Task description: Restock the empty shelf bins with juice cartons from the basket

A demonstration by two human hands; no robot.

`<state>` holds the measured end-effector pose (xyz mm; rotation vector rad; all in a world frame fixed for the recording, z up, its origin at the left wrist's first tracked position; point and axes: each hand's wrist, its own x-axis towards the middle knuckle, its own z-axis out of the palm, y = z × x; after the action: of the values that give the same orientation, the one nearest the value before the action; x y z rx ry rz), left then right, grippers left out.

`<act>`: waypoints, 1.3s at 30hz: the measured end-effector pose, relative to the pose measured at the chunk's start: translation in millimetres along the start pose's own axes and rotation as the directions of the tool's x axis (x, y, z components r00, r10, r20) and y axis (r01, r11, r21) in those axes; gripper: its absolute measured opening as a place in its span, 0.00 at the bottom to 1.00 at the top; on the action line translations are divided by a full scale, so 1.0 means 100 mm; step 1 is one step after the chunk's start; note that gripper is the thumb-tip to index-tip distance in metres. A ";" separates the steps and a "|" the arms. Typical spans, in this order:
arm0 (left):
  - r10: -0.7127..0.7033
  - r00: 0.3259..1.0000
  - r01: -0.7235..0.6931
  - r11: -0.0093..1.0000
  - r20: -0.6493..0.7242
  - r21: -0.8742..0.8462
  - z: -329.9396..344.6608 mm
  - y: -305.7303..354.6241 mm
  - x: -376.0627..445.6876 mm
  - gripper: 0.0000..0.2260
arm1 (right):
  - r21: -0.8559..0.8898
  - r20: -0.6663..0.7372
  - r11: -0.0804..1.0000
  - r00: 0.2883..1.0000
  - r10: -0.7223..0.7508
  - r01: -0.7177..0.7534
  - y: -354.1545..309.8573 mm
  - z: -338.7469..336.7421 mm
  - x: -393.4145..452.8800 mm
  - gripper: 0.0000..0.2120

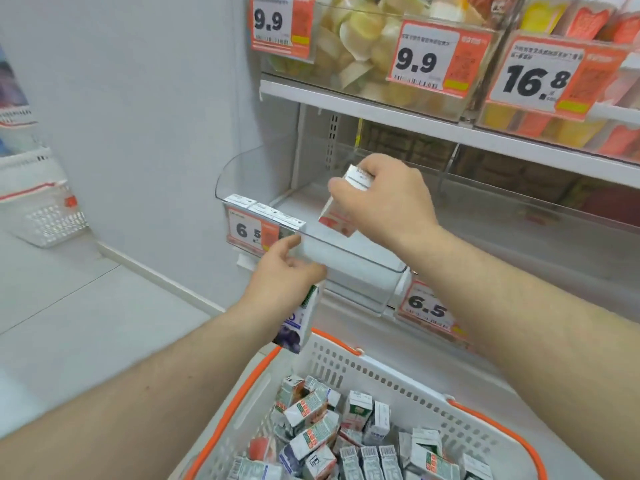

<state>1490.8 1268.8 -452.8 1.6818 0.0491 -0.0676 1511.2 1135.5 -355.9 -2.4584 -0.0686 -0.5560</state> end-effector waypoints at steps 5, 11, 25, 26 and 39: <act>-0.158 0.979 0.159 0.987 0.133 0.003 0.05 -0.10 0.00 0.35 | -0.224 0.229 0.959 0.947 0.227 -0.175 0.27 0.53 0.47 0.15; -0.198 0.973 0.200 0.980 0.122 -0.003 0.13 -0.05 0.06 0.35 | -0.041 0.560 0.903 0.739 0.375 -0.428 0.46 0.77 0.47 0.14; -0.216 0.968 0.215 0.976 0.129 0.021 0.13 -0.14 0.11 0.38 | 0.196 0.794 0.638 0.502 0.342 -0.745 0.60 0.86 0.51 0.22; -0.220 0.967 0.218 0.976 0.128 0.030 0.13 -0.14 0.12 0.38 | 0.201 0.803 0.627 0.494 0.335 -0.752 0.61 0.87 0.51 0.21; -0.261 0.963 0.269 0.931 0.064 -0.246 0.33 0.06 -0.04 0.11 | 0.115 0.014 0.993 0.999 -0.039 0.037 0.22 0.06 -0.18 0.10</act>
<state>1487.0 1235.1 -450.5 1.4096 0.2527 -0.2800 1500.5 1122.5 -379.5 -2.3536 -0.1504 -0.5341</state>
